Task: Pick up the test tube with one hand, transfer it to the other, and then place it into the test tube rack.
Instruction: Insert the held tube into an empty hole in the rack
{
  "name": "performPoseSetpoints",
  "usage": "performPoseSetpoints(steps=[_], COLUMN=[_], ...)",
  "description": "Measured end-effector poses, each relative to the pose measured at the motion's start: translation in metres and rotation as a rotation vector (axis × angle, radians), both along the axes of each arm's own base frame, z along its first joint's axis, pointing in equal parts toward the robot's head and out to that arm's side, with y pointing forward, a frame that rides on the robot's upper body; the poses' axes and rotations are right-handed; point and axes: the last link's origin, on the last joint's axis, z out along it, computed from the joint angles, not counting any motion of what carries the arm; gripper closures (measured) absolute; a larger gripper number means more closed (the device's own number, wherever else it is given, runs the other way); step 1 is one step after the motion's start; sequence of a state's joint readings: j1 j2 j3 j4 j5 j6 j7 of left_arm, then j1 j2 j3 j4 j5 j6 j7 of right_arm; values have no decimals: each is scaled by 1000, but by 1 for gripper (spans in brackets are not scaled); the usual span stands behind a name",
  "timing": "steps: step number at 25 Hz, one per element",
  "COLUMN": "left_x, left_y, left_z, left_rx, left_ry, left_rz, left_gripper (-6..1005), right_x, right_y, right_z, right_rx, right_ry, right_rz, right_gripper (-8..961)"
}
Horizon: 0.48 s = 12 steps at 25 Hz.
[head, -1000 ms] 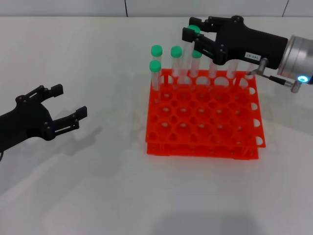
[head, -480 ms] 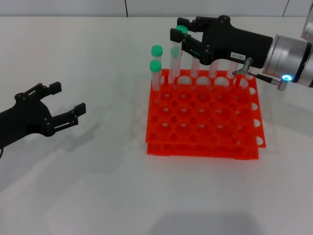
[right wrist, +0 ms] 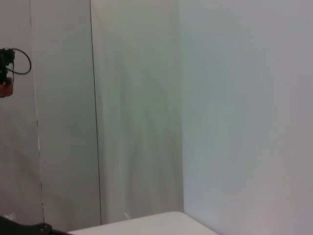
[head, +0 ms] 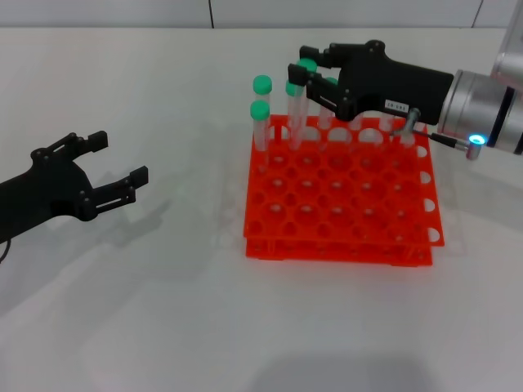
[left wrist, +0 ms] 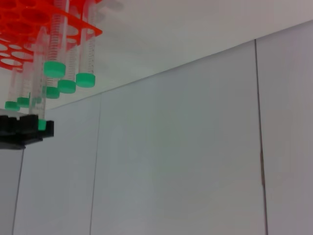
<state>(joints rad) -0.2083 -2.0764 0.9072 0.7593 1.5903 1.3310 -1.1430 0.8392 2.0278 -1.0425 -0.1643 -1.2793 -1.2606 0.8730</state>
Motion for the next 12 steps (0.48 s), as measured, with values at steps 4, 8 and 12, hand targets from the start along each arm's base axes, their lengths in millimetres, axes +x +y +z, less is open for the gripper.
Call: performPoseSetpoints(steps=[4,8,12], left_x=[0,0,1], left_y=[0,1,1], left_z=[0,0,0], left_rx=[0,0,1], left_ry=[1,1,1], left_rz=[-2,-2,-3], left_gripper=[130,130,130], right_x=[4,6,9], right_y=[-2,-3,-5], right_z=[-1,-2,-5], right_rx=[-4,0,2], right_ry=[-6,-9,-24], right_rz=[-11,-12,-13], right_gripper=[605,601,597])
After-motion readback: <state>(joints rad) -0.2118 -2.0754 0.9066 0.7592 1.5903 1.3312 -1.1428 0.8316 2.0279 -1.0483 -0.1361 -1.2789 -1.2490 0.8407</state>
